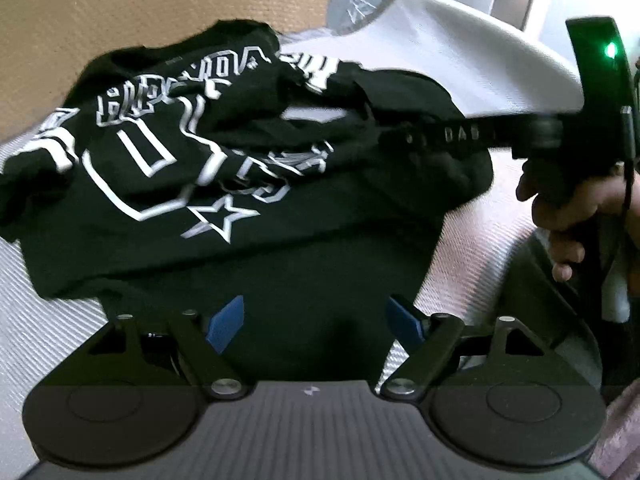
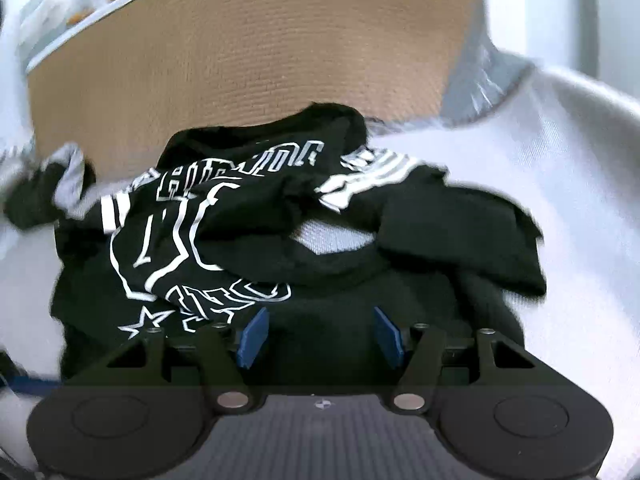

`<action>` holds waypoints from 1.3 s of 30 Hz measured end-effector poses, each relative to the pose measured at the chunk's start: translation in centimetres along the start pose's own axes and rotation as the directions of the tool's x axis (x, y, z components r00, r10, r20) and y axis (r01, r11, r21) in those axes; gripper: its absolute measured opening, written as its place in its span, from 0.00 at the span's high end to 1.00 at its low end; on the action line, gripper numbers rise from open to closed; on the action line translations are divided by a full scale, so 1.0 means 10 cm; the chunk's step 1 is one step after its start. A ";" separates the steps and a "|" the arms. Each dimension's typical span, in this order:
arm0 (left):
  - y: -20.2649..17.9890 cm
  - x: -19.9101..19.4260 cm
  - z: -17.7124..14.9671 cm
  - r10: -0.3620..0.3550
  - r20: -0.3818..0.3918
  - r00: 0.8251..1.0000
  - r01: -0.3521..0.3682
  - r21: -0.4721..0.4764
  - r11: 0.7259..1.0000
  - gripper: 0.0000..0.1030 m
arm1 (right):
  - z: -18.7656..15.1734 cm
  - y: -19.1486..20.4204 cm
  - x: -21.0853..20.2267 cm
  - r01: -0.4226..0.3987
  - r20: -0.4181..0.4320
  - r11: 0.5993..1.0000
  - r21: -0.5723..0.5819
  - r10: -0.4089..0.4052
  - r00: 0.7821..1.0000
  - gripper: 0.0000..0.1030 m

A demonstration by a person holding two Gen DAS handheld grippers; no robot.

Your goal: Fold clothes

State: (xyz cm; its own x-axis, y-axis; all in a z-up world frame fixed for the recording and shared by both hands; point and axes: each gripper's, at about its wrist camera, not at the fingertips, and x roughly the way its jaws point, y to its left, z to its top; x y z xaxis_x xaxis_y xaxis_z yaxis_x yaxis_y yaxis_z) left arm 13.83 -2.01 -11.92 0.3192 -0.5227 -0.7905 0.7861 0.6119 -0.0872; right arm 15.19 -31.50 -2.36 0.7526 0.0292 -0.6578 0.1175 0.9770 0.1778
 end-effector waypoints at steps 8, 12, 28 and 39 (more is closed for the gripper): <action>-0.25 0.17 -0.18 -0.004 -0.063 0.998 0.010 0.100 0.995 0.23 | -0.06 -0.12 -0.09 0.006 -0.012 0.999 0.033 -0.006 1.000 0.40; -0.33 0.28 -0.24 0.034 -0.095 0.995 -0.018 0.163 0.986 0.25 | -0.07 -0.17 -0.12 0.020 -0.012 0.999 0.028 -0.019 1.000 0.40; -0.04 -0.07 -0.13 0.140 -0.060 0.988 -0.127 0.182 0.975 0.88 | -0.10 -0.23 -0.16 0.002 -0.021 1.000 -0.023 -0.003 1.000 0.40; -0.07 -0.72 0.05 0.248 0.031 0.968 -0.244 0.326 0.913 0.89 | 0.03 -0.20 -0.21 0.021 -0.012 0.974 -0.224 -0.024 1.000 0.40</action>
State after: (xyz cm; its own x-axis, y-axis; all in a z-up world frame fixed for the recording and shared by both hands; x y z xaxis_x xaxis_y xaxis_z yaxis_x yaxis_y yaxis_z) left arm 11.24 0.97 -5.87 0.5203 -0.3725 -0.7685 0.8125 0.4929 0.3112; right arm 13.58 -33.57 -1.11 0.7420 0.0083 -0.6704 -0.0152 0.9999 -0.0045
